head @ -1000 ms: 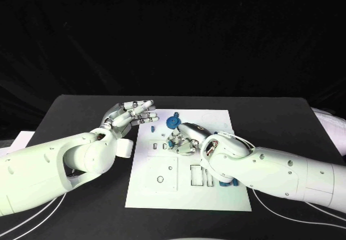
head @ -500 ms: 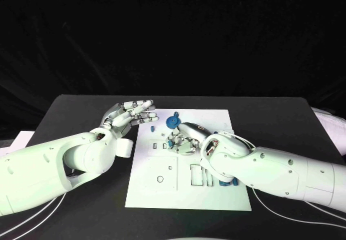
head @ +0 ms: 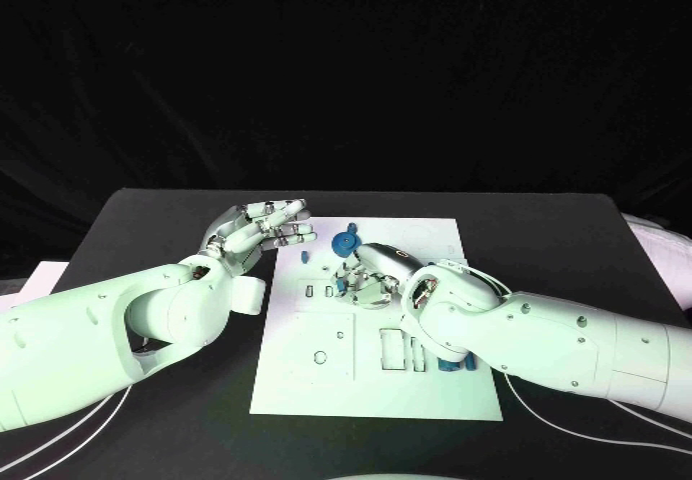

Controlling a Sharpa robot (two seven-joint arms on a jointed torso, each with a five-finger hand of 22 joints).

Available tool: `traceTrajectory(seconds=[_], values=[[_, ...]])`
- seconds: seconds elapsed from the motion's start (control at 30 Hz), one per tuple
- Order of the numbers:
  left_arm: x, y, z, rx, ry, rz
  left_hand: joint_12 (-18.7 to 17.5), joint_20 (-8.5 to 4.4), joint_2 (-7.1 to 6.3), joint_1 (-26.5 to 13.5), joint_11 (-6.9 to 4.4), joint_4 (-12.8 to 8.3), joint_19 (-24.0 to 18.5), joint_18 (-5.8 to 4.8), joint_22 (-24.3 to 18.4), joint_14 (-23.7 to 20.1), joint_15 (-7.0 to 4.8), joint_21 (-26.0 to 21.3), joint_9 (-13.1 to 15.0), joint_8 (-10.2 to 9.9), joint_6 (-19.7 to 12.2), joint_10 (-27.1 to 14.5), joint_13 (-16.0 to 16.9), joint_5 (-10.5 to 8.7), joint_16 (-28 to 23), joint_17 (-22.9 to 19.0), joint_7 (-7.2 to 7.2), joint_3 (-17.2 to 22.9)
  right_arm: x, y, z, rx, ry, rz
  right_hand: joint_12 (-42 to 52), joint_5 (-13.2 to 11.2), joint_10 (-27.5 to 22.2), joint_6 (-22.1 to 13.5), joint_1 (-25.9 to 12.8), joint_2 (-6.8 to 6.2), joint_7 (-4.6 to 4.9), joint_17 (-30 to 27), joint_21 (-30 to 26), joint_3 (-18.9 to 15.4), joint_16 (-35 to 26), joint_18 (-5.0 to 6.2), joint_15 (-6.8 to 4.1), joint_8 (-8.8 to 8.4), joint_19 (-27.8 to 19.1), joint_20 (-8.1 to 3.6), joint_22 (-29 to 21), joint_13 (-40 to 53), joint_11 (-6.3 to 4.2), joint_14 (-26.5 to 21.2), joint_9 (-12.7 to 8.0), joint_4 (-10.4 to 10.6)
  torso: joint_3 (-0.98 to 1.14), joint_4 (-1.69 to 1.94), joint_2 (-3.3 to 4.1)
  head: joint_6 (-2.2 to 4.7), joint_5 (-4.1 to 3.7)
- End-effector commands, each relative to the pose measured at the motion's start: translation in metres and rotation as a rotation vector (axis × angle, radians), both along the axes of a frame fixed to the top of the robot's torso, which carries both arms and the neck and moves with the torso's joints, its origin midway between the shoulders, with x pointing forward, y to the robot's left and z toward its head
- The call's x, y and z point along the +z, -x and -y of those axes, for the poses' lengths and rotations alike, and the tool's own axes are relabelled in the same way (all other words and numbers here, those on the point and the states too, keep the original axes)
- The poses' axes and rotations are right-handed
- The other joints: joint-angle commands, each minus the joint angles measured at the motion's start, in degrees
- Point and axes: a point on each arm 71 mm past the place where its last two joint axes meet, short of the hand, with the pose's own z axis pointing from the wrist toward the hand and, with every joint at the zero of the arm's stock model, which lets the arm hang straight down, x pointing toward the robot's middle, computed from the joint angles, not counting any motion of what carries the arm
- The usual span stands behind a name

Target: Assemble the parts on the task board

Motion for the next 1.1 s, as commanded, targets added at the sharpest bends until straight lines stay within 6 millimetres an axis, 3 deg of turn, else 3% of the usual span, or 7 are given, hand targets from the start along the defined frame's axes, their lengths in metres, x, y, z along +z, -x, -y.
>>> traceTrajectory(seconds=[0.03, 1.1], values=[[0.0014, 0.0005, 0.0019, -0.017, 0.013, 0.006, -0.2, -0.06, 0.45, 0.0, 0.06, -0.2, 0.3, 0.64, -0.1, 0.5, 0.05, -0.3, -0.1, -0.3, 0.1, 0.1, 0.0, 0.32, -0.4, 0.1, 0.01, 0.0, -0.0061, 0.0008, 0.0009, 0.012, 0.029, -0.031, -0.6, 0.2, -0.3, -0.6, -0.1, -0.64, 0.05, 1.6, -0.3, -0.1, -0.3, 0.32, 0.43, 0.05, 0.0, 0.48, 3.9, -0.7, 0.12, 3.5, 0.0, 0.4, 0.00, -0.01, 0.00, -0.03, -0.02], [0.0013, 0.0006, 0.0017, -0.017, 0.012, 0.004, -0.2, -0.06, 0.45, 0.0, 0.06, -0.2, 0.3, 0.64, -0.1, 0.5, 0.05, -0.3, -0.1, -0.3, 0.1, 0.1, 0.0, 0.32, -0.4, 0.1, 0.01, 0.0, -0.0098, -0.0003, -0.0016, 0.000, 0.097, -0.047, -2.9, 0.1, 0.1, -1.8, 1.0, -1.59, 0.57, 0.9, -0.7, -0.6, -0.7, 0.48, 0.87, -0.02, -0.4, 0.90, 3.1, -4.9, 0.66, 3.3, -0.1, -0.3, -0.02, 0.04, 0.04, -0.44, -0.04]])
